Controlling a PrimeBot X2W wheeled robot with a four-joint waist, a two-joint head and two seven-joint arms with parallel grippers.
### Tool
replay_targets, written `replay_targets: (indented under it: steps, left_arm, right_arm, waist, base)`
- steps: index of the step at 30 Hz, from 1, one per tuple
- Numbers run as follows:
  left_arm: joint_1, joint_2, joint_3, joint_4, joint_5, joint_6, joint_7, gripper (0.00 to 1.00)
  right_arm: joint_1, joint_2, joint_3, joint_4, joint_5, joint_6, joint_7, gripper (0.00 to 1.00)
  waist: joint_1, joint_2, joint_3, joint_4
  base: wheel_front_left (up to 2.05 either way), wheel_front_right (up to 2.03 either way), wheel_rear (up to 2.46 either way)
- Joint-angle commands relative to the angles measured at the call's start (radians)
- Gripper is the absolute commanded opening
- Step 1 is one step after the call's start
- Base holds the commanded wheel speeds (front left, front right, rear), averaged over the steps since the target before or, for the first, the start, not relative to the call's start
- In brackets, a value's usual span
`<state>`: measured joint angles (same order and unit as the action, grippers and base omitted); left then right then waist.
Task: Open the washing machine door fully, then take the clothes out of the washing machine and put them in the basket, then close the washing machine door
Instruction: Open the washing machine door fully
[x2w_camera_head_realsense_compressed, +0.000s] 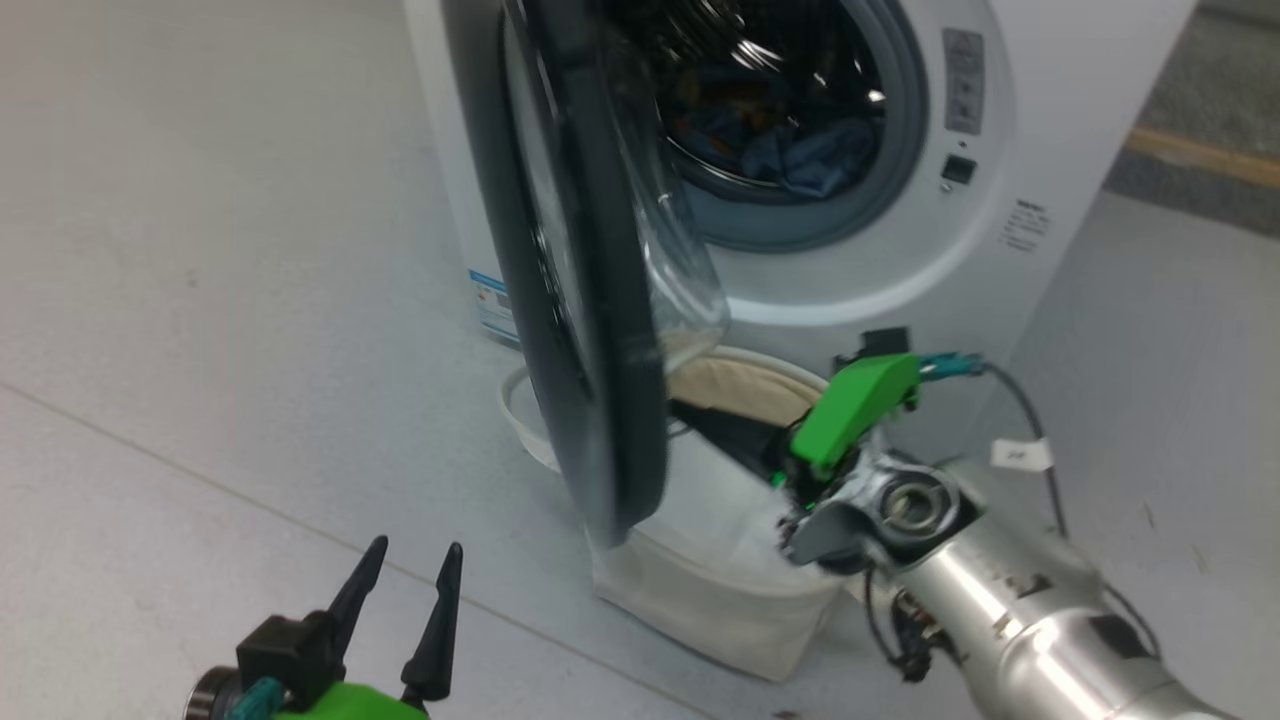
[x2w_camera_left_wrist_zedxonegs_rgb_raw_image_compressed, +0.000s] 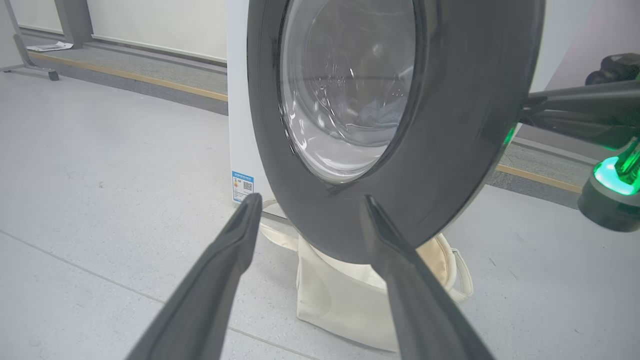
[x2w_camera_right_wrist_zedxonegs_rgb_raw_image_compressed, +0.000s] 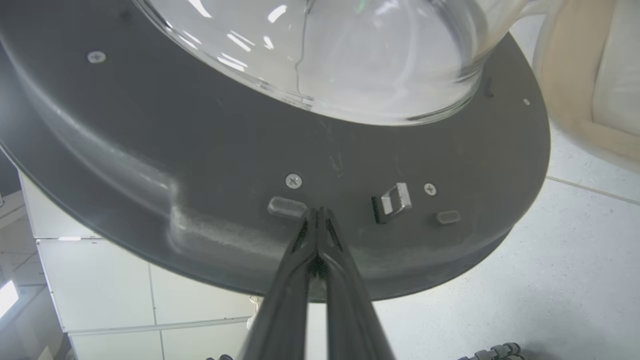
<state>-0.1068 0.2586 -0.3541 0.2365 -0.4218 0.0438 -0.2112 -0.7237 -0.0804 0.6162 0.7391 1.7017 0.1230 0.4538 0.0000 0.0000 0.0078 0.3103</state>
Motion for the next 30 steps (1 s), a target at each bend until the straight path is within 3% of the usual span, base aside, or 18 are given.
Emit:
replay_targets:
  steps: [1, 6, 11, 18, 23, 24, 25, 30]
  left_arm:
    - [-0.029, 0.024, 0.032, -0.026, -0.004, 0.0, 0.001, 1.0]
    - [-0.018, 0.031, 0.031, -0.032, -0.01, 0.006, 0.015, 1.0]
    - [-0.015, 0.036, 0.031, -0.043, -0.013, 0.011, 0.019, 1.0]
    - [0.004, 0.049, 0.045, -0.06, -0.023, 0.026, 0.016, 1.0]
    - [0.019, 0.062, 0.064, -0.073, -0.034, 0.037, 0.013, 1.0]
    - [0.022, 0.065, 0.068, -0.075, -0.035, 0.04, 0.012, 1.0]
    - [0.025, 0.068, 0.072, -0.078, -0.038, 0.042, 0.011, 1.0]
    - [0.036, 0.083, 0.092, -0.091, -0.047, 0.055, 0.009, 1.0]
  right_arm:
    - [-0.031, 0.03, 0.02, -0.046, 0.02, 0.008, -0.013, 0.0]
    - [-0.053, 0.03, 0.182, -0.058, 0.161, 0.008, -0.135, 0.0]
    - [-0.087, 0.03, 0.292, -0.074, 0.226, 0.008, -0.221, 0.0]
    - [-0.112, 0.03, 0.333, -0.075, 0.204, 0.008, -0.276, 0.0]
    - [-0.11, 0.025, 0.321, -0.094, 0.123, 0.008, -0.325, 0.03]
    - [-0.106, 0.018, 0.321, -0.103, 0.102, 0.008, -0.338, 0.84]
    - [-0.1, 0.011, 0.322, -0.115, 0.082, 0.008, -0.35, 1.0]
    - [-0.074, -0.041, 0.342, -0.181, -0.037, 0.008, -0.434, 1.0]
  waist:
    - [0.0, 0.0, -0.034, 0.035]
    - [0.0, 0.0, -0.053, 0.057]
    - [0.0, 0.0, -0.058, 0.062]
    - [0.0, 0.0, -0.062, 0.024]
    - [0.0, 0.0, -0.06, -0.019]
    - [0.0, 0.0, -0.06, -0.026]
    - [0.0, 0.0, -0.061, -0.033]
    - [0.0, 0.0, -0.06, -0.065]
  base:
    - [0.0, 0.0, 0.0]
    - [0.0, 0.0, 0.0]
    - [0.0, 0.0, 0.0]
    - [0.0, 0.0, 0.0]
    - [0.0, 0.0, 0.0]
    - [0.0, 0.0, 0.0]
    - [0.0, 0.0, 0.0]
    - [0.0, 0.0, 0.0]
